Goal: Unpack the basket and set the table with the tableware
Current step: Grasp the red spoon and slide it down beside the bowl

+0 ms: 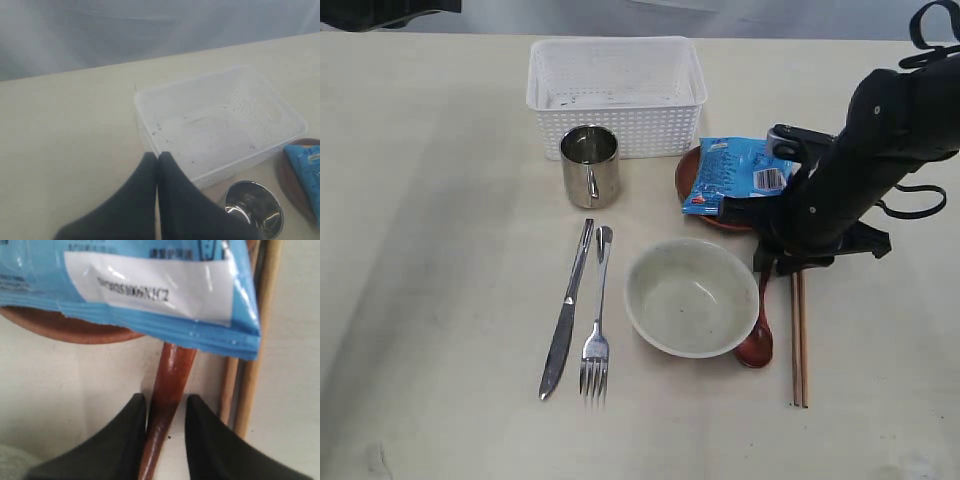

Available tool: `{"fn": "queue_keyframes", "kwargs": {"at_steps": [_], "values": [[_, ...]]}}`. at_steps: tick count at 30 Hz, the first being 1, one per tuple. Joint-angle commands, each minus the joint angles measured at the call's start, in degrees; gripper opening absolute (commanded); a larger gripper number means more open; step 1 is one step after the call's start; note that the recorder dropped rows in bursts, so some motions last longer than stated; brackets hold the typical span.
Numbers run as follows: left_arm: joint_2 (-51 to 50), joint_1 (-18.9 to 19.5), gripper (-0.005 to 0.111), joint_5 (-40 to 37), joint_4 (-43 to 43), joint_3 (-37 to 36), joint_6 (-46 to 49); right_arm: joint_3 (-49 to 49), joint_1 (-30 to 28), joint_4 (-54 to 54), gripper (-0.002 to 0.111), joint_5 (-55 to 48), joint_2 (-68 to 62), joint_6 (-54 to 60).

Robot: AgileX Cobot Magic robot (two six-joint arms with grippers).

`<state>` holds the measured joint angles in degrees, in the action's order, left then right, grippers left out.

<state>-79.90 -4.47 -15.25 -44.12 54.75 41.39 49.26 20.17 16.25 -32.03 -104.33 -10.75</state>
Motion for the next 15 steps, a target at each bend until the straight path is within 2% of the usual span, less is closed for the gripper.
{"fn": "queue_keyframes", "kwargs": {"at_steps": [1, 9, 15], "values": [[0.40, -0.25, 0.000, -0.08, -0.03, -0.33, 0.42, 0.01, 0.08, 0.02, 0.010, -1.17, -0.09, 0.94], [0.40, -0.25, 0.000, -0.08, -0.03, -0.33, 0.42, 0.01, 0.08, 0.13, 0.009, -4.52, -0.09, 1.68], [0.40, -0.25, 0.000, -0.19, -0.03, -0.33, 0.42, 0.01, 2.67, 0.13, 0.009, -4.56, -0.09, 1.95]]}}
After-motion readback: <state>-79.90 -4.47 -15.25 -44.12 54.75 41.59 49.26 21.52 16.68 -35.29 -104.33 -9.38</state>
